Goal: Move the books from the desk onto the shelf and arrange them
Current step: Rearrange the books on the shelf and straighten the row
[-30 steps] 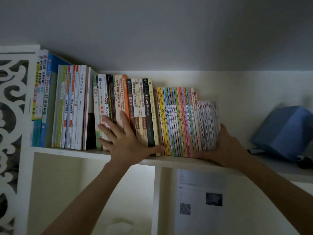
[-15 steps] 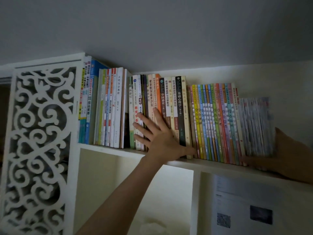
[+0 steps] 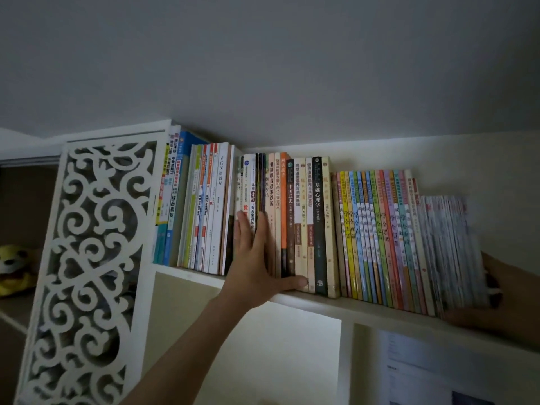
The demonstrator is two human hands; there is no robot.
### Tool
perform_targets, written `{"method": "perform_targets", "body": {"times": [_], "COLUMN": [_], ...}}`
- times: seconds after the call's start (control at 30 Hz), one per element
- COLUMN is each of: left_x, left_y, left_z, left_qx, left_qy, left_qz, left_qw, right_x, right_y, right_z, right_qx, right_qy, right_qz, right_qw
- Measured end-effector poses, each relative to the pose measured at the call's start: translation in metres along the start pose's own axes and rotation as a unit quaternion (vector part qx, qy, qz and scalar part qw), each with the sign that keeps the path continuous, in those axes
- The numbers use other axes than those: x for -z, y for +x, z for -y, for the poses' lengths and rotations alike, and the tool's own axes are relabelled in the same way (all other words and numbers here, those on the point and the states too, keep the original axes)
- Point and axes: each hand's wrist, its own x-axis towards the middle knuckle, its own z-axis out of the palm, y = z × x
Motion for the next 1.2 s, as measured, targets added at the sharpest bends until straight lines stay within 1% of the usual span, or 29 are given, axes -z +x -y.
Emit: {"method": "perform_targets", "body": {"times": [0.07, 0.1, 0.2, 0.23, 0.33, 0.43, 0.53, 0.6, 0.7, 0.77, 0.8, 0.87, 0.93, 1.03, 1.1, 1.2], "left_x": [-0.002, -0.001, 0.004, 0.005, 0.006, 0.003, -0.003, -0.007, -0.006, -0.004, -0.004, -0.010, -0.021, -0.033, -0.036, -0.033], "left_y": [0.002, 0.003, 0.002, 0.002, 0.001, -0.008, -0.014, -0.014, -0.008, -0.011, -0.013, -0.017, -0.014, -0.005, -0.001, 0.002], "left_z": [0.004, 0.004, -0.004, -0.008, -0.015, -0.010, -0.001, 0.004, 0.004, -0.004, -0.012, -0.034, -0.056, -0.066, -0.062, -0.057], "left_qx": [-0.003, -0.001, 0.001, 0.006, 0.042, 0.043, 0.020, 0.010, 0.012, 0.011, -0.004, -0.069, -0.110, -0.097, -0.096, -0.103], "left_qy": [0.007, 0.014, 0.062, 0.058, -0.024, -0.040, -0.014, 0.018, 0.032, 0.026, 0.020, 0.020, 0.019, 0.024, 0.040, 0.058], "left_qz": [-0.015, -0.019, -0.002, 0.007, 0.005, 0.000, -0.010, -0.016, -0.011, -0.011, -0.018, -0.040, -0.041, -0.035, -0.039, -0.031], "left_qw": [1.000, 1.000, 0.998, 0.998, 0.999, 0.998, 1.000, 1.000, 0.999, 1.000, 1.000, 0.997, 0.993, 0.994, 0.994, 0.992], "right_x": [-0.006, -0.007, -0.009, -0.009, -0.006, -0.004, -0.009, -0.013, -0.014, -0.010, -0.009, -0.005, -0.002, 0.000, -0.002, -0.011], "right_y": [-0.002, -0.002, -0.009, -0.011, -0.018, -0.015, -0.005, 0.002, -0.001, -0.009, -0.010, -0.012, -0.014, -0.017, -0.021, -0.022], "right_z": [0.018, 0.022, 0.037, 0.038, 0.043, 0.038, 0.019, 0.011, 0.035, 0.051, 0.056, 0.063, 0.064, 0.069, 0.074, 0.069], "right_qx": [0.038, 0.054, 0.078, 0.078, 0.053, 0.026, 0.018, 0.025, 0.033, 0.017, 0.011, -0.002, -0.010, -0.012, 0.017, 0.033], "right_qy": [-0.025, -0.036, -0.042, -0.038, -0.039, -0.001, 0.038, 0.022, 0.020, -0.001, -0.024, -0.076, -0.098, -0.086, -0.068, -0.061], "right_qz": [-0.017, -0.012, 0.003, 0.009, 0.019, 0.021, 0.015, 0.001, -0.015, 0.010, 0.019, 0.032, 0.019, -0.005, -0.009, -0.037], "right_qw": [0.999, 0.998, 0.996, 0.996, 0.998, 0.999, 0.999, 0.999, 0.999, 1.000, 0.999, 0.997, 0.995, 0.996, 0.997, 0.997]}}
